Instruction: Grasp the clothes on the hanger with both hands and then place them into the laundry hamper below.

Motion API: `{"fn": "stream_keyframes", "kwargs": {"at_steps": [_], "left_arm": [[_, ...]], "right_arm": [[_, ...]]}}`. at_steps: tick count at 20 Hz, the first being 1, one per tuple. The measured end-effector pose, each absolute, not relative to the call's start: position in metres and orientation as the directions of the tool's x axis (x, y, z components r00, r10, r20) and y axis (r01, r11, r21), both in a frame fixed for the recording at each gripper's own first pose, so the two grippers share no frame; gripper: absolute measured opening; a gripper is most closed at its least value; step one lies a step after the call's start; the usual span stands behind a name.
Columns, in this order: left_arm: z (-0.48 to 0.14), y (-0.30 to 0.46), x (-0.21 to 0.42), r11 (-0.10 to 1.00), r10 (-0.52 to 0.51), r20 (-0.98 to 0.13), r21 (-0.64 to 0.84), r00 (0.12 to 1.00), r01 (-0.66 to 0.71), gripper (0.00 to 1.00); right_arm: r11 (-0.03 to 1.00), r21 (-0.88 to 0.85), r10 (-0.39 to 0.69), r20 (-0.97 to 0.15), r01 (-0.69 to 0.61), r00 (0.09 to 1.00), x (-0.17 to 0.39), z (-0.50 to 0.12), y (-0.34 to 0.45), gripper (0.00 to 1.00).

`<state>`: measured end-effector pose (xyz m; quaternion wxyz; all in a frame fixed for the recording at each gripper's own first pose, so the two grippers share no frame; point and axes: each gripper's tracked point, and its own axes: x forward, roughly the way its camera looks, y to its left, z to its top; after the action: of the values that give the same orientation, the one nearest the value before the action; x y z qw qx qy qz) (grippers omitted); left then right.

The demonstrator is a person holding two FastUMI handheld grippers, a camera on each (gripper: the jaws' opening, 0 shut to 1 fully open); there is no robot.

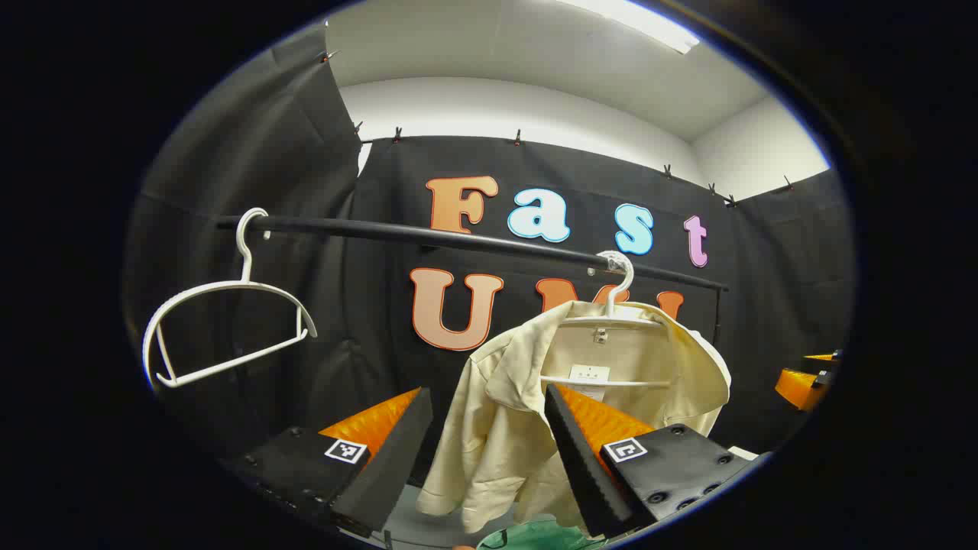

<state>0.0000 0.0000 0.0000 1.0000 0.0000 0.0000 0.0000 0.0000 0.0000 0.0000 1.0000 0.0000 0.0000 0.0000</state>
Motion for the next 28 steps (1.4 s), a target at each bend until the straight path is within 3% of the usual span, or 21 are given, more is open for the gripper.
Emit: {"fn": "stream_keyframes", "kwargs": {"at_steps": [1,12,13,26,27,28], "left_arm": [[0.001,0.000,-0.001,1.000,0.001,0.001,0.001,1.000,-0.001,1.00],[-0.001,0.000,-0.002,1.000,0.002,0.001,0.007,1.000,-0.002,1.00],[-0.003,0.000,-0.003,1.000,0.002,-0.003,0.008,1.000,-0.002,0.96],[-0.019,0.001,-0.006,1.000,-0.007,-0.032,-0.002,0.999,0.007,1.00],[-0.020,-0.001,-0.006,1.000,-0.011,-0.036,0.000,0.999,0.011,0.93],[-0.021,-0.001,-0.004,1.000,-0.012,-0.039,0.006,0.999,0.013,0.93]], "right_arm": [[1.000,-0.002,-0.002,0.001,0.002,1.000,0.001,0.000,-0.002,0.93],[1.000,-0.003,-0.007,-0.002,0.007,1.000,-0.002,-0.005,-0.006,0.93],[1.000,-0.002,-0.007,-0.003,0.007,1.000,-0.003,-0.007,-0.006,0.93],[1.000,-0.001,0.011,-0.040,-0.011,0.999,-0.003,-0.031,0.002,0.93],[1.000,0.001,0.014,-0.045,-0.014,0.999,-0.002,-0.033,0.004,0.93],[1.000,0.002,0.017,-0.049,-0.017,0.999,-0.001,-0.035,0.005,0.94]]}}
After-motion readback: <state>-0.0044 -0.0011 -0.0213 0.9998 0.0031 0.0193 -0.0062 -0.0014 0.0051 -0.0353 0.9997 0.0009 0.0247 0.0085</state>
